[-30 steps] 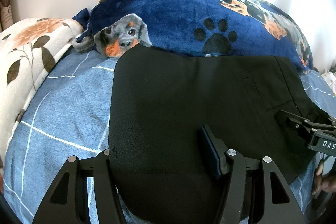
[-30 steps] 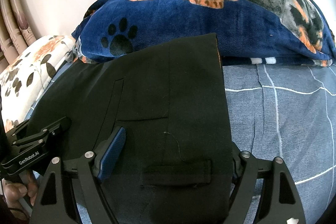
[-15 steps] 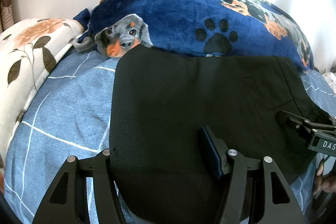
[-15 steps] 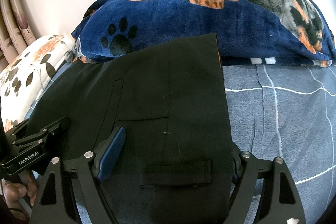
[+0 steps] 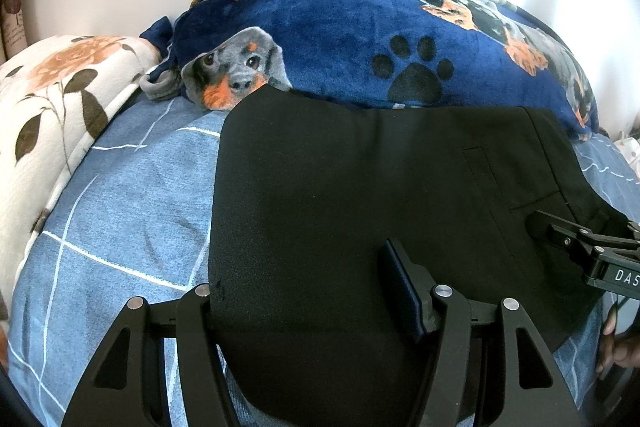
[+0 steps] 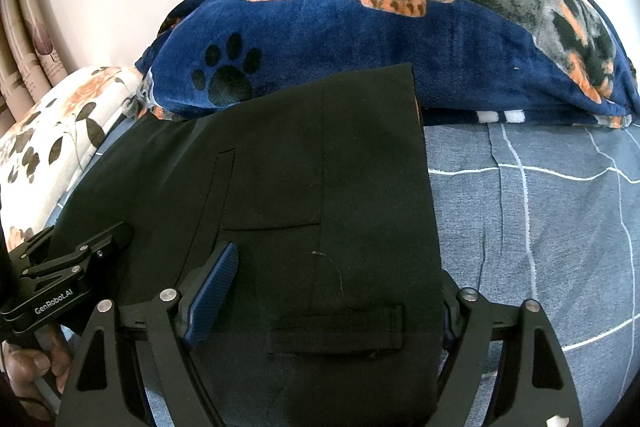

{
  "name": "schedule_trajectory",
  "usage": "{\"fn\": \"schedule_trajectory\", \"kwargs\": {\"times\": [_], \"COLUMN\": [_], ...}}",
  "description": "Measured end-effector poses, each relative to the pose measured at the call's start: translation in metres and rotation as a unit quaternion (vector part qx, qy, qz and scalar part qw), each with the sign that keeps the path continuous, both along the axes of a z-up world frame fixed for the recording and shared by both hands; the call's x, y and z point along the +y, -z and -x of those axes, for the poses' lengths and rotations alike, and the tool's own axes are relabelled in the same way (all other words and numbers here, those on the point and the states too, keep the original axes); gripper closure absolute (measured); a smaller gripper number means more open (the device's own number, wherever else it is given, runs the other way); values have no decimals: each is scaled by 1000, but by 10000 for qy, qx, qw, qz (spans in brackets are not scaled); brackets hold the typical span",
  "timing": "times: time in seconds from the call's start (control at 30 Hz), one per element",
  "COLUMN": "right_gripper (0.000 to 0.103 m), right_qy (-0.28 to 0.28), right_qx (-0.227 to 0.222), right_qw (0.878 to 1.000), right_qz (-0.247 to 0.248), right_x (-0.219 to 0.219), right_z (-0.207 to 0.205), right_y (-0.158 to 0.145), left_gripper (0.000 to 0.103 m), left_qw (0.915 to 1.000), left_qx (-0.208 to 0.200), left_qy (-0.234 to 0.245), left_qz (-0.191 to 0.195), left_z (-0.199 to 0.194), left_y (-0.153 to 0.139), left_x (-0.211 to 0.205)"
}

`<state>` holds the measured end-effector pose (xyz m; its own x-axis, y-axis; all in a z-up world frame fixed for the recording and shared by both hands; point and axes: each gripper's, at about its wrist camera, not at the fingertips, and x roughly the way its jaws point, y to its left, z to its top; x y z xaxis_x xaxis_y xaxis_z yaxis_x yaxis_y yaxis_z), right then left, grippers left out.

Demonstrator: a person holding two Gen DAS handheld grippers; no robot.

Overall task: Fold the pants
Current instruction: 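Press the folded trousers flat on the sheet with both grippers, then open both grippers and release the folded trousers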

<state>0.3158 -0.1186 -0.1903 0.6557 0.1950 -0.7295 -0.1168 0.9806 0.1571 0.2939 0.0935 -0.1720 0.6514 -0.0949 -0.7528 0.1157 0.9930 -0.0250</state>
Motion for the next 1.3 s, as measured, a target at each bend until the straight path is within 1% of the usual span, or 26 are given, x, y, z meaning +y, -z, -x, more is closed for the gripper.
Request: {"fn": "schedule_trajectory", "kwargs": {"times": [0.7, 0.9, 1.03, 1.07, 1.13, 1.17, 1.23, 1.27, 1.3], "right_gripper": [20, 18, 13, 10, 8, 7, 7, 7, 7], "right_qy": [-2, -3, -12, -25, -56, -55, 50, 121, 222], "right_qx": [3, 17, 31, 46, 69, 52, -29, -77, -225], "right_qw": [10000, 10000, 10000, 10000, 10000, 10000, 10000, 9998, 9993], "right_qz": [34, 40, 53, 50, 8, -19, 57, 130, 179], "right_x": [-2, -2, 3, 3, 1, -1, -3, -4, -7], "right_z": [-2, -3, -4, -5, -5, -4, 3, 7, 19], "right_y": [2, 1, 2, 2, 3, 2, -2, -5, -11], "left_gripper": [40, 40, 40, 39, 38, 35, 28, 28, 27], "left_qw": [10000, 10000, 10000, 10000, 10000, 10000, 9997, 9994, 9991], "left_qx": [2, 2, -4, -2, -18, -30, -97, -183, -272], "left_qy": [-11, -14, -19, -25, -25, -38, -203, -276, -319], "left_qz": [-17, -21, -32, -39, -32, -22, -42, -61, -85], "left_z": [0, 0, 0, 0, 0, 0, 1, 4, 8], "left_y": [1, 1, 1, 2, 2, 1, -1, -4, -6], "left_x": [1, 1, 3, 3, 4, 5, 12, 15, 17]}}
